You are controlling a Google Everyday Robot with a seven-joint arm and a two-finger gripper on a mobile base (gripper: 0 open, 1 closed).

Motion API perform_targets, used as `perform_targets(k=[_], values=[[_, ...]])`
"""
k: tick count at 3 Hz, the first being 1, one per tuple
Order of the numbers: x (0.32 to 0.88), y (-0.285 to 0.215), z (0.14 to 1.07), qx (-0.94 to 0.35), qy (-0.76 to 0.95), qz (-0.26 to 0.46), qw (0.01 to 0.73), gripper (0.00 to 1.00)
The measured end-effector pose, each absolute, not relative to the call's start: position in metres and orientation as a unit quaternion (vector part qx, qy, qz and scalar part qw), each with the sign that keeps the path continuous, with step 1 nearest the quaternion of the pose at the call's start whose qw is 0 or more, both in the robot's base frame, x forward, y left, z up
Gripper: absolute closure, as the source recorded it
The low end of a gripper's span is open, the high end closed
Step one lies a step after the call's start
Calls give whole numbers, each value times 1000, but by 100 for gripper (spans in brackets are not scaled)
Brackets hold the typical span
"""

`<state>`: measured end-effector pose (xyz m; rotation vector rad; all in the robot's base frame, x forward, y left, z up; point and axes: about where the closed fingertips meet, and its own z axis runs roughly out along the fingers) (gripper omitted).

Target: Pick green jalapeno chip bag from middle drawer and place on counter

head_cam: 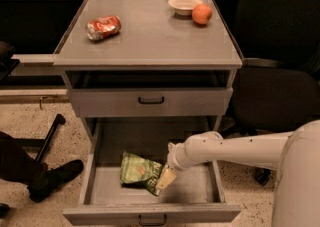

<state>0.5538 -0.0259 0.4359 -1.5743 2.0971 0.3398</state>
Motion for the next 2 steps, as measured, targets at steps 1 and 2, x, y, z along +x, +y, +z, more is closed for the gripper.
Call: perform_targets(k=[1, 2], values=[[550, -7, 407, -591, 760, 146, 229, 0], [545, 12, 389, -602, 750, 166, 217, 0]])
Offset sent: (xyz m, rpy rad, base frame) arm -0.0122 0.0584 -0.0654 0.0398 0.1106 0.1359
